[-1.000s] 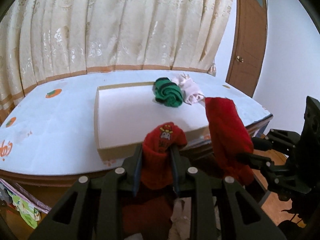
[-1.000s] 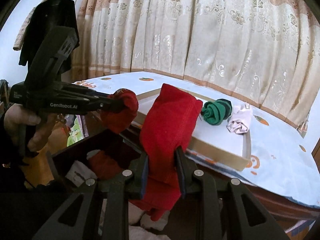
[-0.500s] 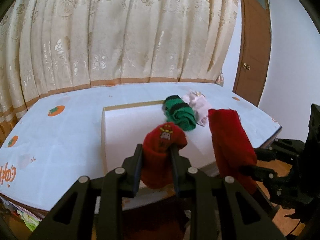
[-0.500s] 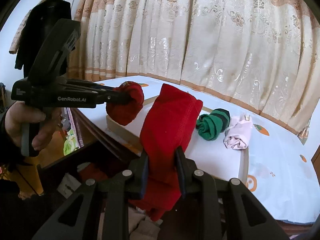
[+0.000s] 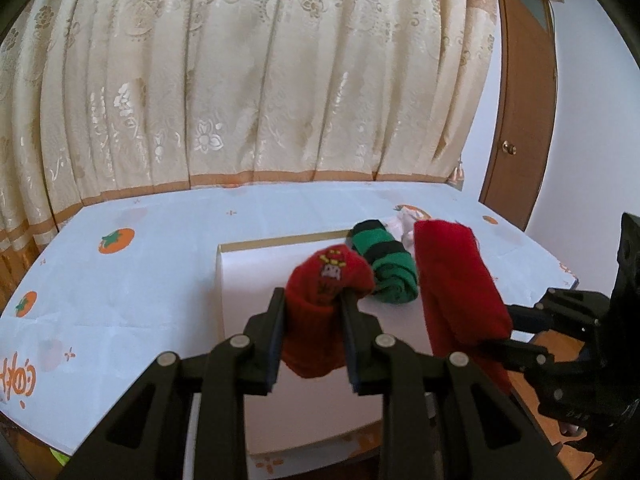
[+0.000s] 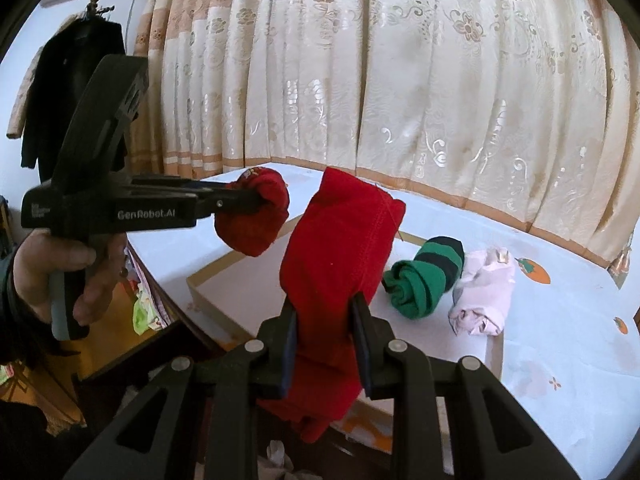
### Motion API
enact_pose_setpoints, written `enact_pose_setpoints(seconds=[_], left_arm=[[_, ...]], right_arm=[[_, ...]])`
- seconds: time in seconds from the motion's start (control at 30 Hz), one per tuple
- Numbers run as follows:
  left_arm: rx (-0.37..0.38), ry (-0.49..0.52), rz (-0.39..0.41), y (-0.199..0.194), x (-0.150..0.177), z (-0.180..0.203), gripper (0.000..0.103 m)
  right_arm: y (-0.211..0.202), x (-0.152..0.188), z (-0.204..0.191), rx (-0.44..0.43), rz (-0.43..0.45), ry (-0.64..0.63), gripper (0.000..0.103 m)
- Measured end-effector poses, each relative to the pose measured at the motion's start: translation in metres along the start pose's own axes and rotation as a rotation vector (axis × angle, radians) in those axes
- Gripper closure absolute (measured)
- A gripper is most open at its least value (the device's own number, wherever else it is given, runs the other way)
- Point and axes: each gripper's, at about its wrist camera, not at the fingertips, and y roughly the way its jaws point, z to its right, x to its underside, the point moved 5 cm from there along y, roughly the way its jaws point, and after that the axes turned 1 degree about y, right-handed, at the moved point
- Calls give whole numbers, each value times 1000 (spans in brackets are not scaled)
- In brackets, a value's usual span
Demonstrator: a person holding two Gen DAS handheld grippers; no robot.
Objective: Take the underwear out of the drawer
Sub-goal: 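Lift both red socks out of the drawer and carry them over the tray, then lower both red socks into the tray and open both tools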
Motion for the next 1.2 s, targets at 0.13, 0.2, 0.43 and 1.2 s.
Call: enact_pose_setpoints(seconds=[0.13, 0.2, 0.43, 1.2], left_arm=[[-16, 7, -9, 8, -2, -1, 79], [-31, 9, -14, 13, -4, -4, 79], [-58, 6, -37, 27, -7, -14, 79], [-74, -28, -102, 70, -26, -43, 79]], right_arm=[[8, -8, 1, -3, -1, -2, 76], [11, -12, 2, -7, -2, 3, 76], [21, -22, 9, -15, -9, 27, 76], [82, -51, 44, -11, -111, 128, 76]])
